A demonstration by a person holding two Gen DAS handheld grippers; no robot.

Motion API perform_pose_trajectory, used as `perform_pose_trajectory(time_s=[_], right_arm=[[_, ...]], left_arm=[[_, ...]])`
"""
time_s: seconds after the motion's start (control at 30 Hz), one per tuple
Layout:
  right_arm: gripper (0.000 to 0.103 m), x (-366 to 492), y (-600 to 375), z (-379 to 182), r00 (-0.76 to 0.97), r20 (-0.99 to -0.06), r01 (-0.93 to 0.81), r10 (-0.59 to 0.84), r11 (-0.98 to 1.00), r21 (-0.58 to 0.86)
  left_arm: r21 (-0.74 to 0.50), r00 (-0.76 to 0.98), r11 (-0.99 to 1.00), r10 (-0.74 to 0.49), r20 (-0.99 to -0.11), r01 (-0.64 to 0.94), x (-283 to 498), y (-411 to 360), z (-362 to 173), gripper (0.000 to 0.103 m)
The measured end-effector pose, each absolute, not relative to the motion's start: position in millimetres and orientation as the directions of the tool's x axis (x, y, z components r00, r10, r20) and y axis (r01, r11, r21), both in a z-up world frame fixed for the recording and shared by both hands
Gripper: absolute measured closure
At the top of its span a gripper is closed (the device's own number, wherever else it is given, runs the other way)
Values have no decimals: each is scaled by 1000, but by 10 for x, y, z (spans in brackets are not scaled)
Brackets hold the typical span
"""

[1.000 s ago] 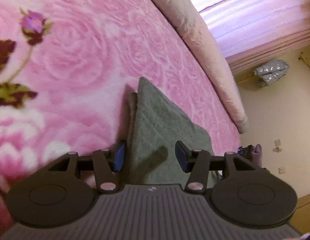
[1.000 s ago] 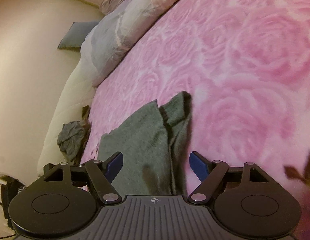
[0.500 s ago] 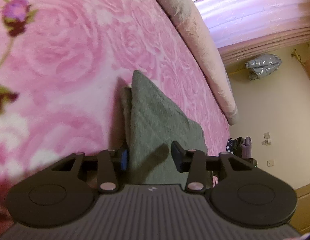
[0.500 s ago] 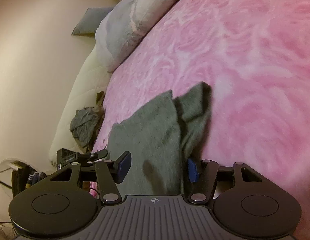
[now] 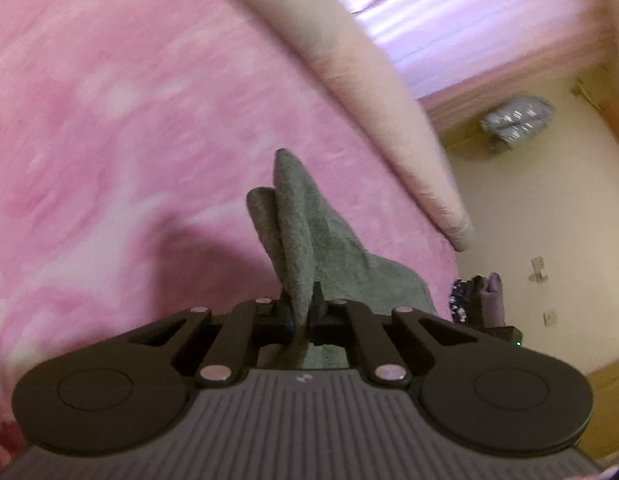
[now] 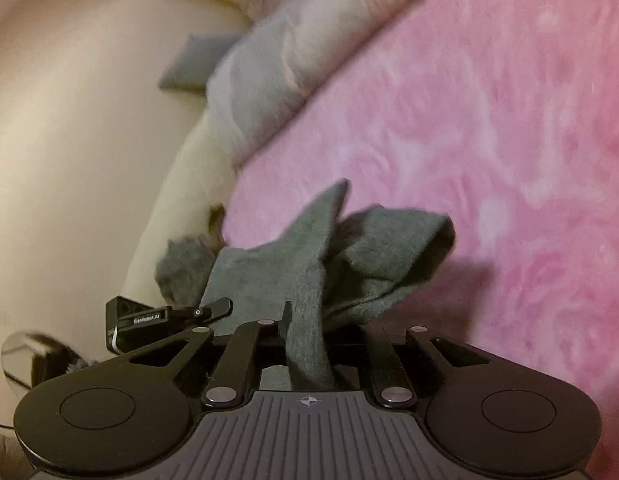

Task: Fold clothes
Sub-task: 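Lift the folded t-shirt with both grippers and carry it to the clothes stack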

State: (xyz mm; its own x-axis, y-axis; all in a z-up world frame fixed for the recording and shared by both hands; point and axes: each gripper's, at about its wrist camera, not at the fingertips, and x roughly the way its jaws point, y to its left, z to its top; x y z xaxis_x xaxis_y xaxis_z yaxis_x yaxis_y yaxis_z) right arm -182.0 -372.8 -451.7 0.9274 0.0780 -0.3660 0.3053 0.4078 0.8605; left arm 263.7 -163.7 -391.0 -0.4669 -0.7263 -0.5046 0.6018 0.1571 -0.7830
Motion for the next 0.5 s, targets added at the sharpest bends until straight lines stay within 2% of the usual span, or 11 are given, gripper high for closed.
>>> perform_pose_trajectory(time_s=[0.27, 0.5], right_arm=[[93, -2843, -3643, -2807, 931, -301, 364, -209, 443, 819], [93, -4011, -3320, -1377, 810, -263, 517, -524, 427, 742]], left_arm=[[-761, -607, -121, -688, -399, 637, 1793, -2345, -2165, 100], [-738, -796, -410, -537, -279, 535, 524, -3213, -964, 100]])
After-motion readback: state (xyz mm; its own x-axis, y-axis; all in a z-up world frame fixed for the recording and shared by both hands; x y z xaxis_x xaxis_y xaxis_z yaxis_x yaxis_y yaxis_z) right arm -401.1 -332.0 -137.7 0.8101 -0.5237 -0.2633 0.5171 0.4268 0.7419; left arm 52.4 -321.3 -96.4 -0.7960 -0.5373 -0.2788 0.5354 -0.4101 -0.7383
